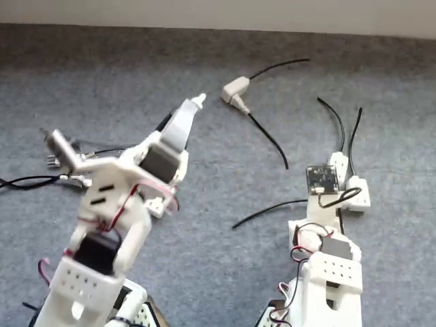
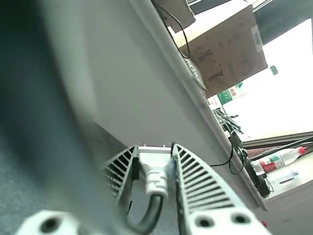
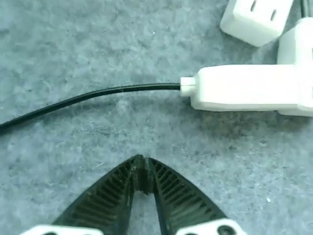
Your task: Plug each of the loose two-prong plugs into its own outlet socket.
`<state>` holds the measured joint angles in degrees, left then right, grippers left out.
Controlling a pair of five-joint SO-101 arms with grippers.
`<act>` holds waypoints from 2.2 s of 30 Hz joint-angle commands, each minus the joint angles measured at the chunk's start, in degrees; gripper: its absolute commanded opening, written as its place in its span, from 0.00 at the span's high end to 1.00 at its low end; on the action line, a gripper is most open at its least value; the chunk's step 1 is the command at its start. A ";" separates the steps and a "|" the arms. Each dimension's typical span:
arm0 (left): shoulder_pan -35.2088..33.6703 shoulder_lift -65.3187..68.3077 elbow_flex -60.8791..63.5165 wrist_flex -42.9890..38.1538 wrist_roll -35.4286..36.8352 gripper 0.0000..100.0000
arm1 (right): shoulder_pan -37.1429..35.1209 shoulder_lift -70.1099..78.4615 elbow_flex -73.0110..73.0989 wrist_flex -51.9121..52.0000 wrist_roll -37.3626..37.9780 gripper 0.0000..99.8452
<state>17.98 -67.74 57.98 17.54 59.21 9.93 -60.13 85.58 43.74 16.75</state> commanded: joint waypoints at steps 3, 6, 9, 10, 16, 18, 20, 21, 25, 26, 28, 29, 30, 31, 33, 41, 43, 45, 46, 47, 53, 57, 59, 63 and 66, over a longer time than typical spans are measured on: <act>-0.40 18.33 -12.00 0.35 -2.46 0.99 | -1.10 0.92 2.86 -6.55 -0.79 0.99; 0.57 24.22 -15.25 5.63 -9.85 0.99 | -1.10 0.92 2.86 -6.55 -0.79 0.99; 1.10 26.86 -18.15 15.30 -19.34 0.99 | -1.10 0.92 2.86 -6.64 -0.70 0.99; 1.10 26.95 -18.86 19.16 -22.68 0.99 | -1.10 0.92 2.86 -6.64 -0.62 0.99; 0.75 24.31 -26.51 47.12 -36.31 0.99 | -1.10 0.92 3.12 -6.64 -0.62 0.99; 0.75 23.52 -29.41 56.00 -39.38 0.99 | -1.10 0.92 3.12 -6.73 -0.62 0.99; 0.66 23.43 -32.31 63.65 -42.55 0.99 | -1.10 0.92 3.12 -6.73 -0.62 0.99; 0.04 23.60 -33.80 66.81 -44.84 0.99 | -1.10 0.92 3.12 -6.73 -0.62 0.99; -4.97 23.69 -36.18 71.47 -57.23 0.99 | -1.19 0.92 3.12 -6.73 -0.62 0.99; -7.08 23.69 -36.26 71.47 -61.71 0.99 | -1.19 0.92 3.21 -6.73 -0.62 0.99; -10.24 23.69 -36.00 71.47 -72.09 0.99 | -1.19 0.92 3.21 -6.73 -0.62 0.99; -11.12 23.69 -35.65 71.65 -76.31 0.99 | -1.19 0.92 3.21 -6.73 -0.62 0.99; -11.74 23.69 -35.47 71.91 -78.51 0.99 | -1.19 0.92 3.21 -6.73 -0.62 0.99; -12.26 23.69 -34.86 71.91 -79.21 0.99 | -1.19 0.92 3.21 -6.73 -0.62 0.99; -12.79 23.78 -33.36 71.91 -79.38 0.99 | -1.19 0.92 3.21 -6.73 -0.62 0.99; -12.62 38.64 -33.01 71.56 -79.38 0.99 | -1.19 0.92 3.21 -6.73 -0.62 0.99; -12.62 43.56 -35.74 71.74 -79.38 0.99 | -1.19 0.92 3.21 -6.73 -0.62 0.99; -12.62 47.43 -38.73 71.91 -79.21 0.99 | -1.19 0.92 3.21 -6.73 -0.62 0.99; -12.62 49.19 -39.78 71.91 -79.21 0.99 | -1.19 0.92 3.21 -6.73 -0.62 0.99; -12.62 50.95 -40.57 71.91 -79.12 0.99 | -1.19 0.92 3.21 -6.73 -0.62 0.99; -12.62 59.65 -41.36 70.51 -76.75 0.99 | -1.19 0.92 3.21 -6.73 -0.62 0.99; -12.62 61.41 -40.92 67.78 -73.85 0.99 | -1.19 0.92 3.21 -6.73 -0.62 0.99; -12.62 61.32 -40.92 66.64 -72.53 0.99 | -1.19 0.92 3.21 -6.73 -0.62 0.99; -12.62 61.41 -39.69 64.18 -72.26 0.99 | -1.19 0.92 3.21 -6.73 -0.62 0.99; -12.62 61.41 -36.09 60.48 -72.26 0.99 | -1.19 0.92 3.21 -6.73 -0.62 0.99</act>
<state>5.85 -6.20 20.53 81.27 -13.41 9.49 -59.52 88.75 38.55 16.48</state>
